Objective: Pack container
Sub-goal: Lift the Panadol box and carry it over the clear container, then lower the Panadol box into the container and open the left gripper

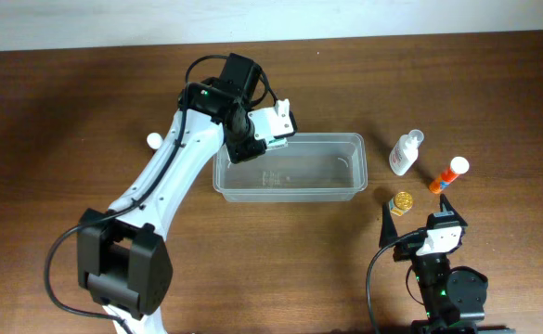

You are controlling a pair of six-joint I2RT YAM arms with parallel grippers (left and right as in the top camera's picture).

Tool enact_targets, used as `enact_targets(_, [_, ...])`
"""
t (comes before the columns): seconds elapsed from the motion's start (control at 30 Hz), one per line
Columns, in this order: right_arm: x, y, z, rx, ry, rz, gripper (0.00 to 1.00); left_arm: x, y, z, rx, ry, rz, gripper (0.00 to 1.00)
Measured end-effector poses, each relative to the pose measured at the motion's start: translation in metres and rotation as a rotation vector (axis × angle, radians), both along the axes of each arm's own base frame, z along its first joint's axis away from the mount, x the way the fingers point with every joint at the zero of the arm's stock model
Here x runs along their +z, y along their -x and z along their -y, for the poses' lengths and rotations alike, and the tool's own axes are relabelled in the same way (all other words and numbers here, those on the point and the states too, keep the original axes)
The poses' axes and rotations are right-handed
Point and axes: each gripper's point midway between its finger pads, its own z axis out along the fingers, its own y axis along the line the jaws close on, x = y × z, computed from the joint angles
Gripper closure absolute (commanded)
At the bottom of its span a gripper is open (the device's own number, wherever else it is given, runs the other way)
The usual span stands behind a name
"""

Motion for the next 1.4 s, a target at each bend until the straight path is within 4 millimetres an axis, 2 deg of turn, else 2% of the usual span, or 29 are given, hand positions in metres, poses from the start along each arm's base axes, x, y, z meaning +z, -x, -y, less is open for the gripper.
enact_targets(0.27, [0.0,0.0,0.0,0.0,0.001,0.0,0.02,-0.018,0.015,-0.006,-0.023,-0.044,-0.087,0.61])
enact_targets(0.63, [0.0,0.0,0.0,0.0,0.0,0.0,0.02,-0.022,0.02,-0.009,-0.023,-0.055,-0.112,0.62])
enact_targets(0.9, [0.0,0.0,0.0,0.0,0.0,0.0,0.02,-0.051,0.038,-0.017,-0.05,-0.09,-0.176,0.62])
enact_targets(1.17, [0.0,0.0,0.0,0.0,0.001,0.0,0.02,-0.064,0.035,-0.013,-0.097,-0.077,-0.147,0.63])
enact_targets(1.4, [0.0,0.0,0.0,0.0,0.0,0.0,0.02,-0.073,0.042,-0.011,-0.145,-0.061,-0.158,0.62])
